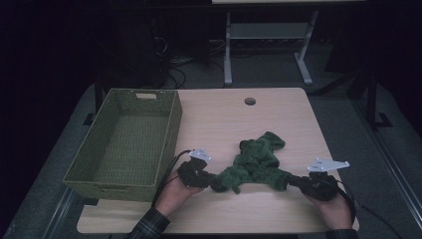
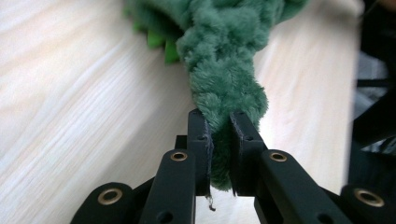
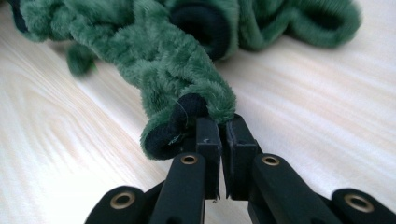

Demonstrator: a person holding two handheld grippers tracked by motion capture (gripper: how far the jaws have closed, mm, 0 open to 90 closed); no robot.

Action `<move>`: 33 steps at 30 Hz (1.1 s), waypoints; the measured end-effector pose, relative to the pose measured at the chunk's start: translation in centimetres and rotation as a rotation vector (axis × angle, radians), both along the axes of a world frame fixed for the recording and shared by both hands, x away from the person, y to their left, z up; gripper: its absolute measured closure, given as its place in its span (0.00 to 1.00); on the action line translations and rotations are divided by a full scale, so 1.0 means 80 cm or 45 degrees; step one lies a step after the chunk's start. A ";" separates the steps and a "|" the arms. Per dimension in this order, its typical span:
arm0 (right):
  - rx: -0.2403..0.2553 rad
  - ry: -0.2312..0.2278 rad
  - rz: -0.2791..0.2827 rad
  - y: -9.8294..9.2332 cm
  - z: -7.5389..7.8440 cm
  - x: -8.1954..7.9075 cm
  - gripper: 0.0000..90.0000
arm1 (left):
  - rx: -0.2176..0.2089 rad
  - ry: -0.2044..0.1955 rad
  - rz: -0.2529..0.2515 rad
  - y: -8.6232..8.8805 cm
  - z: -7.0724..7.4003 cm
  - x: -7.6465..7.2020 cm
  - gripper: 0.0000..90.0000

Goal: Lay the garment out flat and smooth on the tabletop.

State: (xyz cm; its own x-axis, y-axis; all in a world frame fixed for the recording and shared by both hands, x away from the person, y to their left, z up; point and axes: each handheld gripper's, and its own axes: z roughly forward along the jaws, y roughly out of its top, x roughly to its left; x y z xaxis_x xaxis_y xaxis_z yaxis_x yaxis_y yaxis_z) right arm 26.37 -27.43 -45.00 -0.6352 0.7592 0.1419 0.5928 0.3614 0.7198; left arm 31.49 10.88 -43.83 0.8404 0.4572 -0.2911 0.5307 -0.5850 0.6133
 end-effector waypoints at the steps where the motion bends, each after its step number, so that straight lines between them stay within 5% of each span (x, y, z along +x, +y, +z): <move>1: -0.015 0.018 0.001 0.002 -0.003 0.003 0.96 | 0.022 0.005 0.003 -0.001 -0.005 0.002 0.89; 5: -0.056 0.053 0.016 0.008 -0.011 0.006 0.95 | 0.079 0.013 0.002 -0.004 -0.015 0.008 0.87; 9: -0.042 0.036 0.001 0.006 -0.013 0.004 0.87 | 0.109 -0.032 0.011 -0.004 -0.013 0.006 0.72; 18: 0.054 -0.084 -0.084 -0.016 0.012 -0.008 0.68 | -0.040 -0.111 0.032 0.004 0.020 0.004 0.52; 22: 0.103 -0.111 -0.063 -0.009 0.024 0.000 0.66 | -0.066 -0.137 0.035 -0.002 0.030 0.016 0.52; 26: 0.084 -0.109 -0.020 0.009 0.026 0.016 0.65 | -0.083 -0.165 0.038 -0.012 0.036 0.037 0.53; 33: 0.114 -0.072 0.035 0.025 0.022 0.041 0.64 | -0.091 -0.201 0.022 -0.034 0.045 0.080 0.53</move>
State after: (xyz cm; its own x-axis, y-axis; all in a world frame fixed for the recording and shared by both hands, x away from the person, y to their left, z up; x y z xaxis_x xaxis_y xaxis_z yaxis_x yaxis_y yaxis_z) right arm 29.66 -25.47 -43.25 -0.6645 0.7273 0.1718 0.5413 0.3099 0.7816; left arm 37.87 8.18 -40.21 0.8703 0.4550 -0.1886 0.4343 -0.5283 0.7296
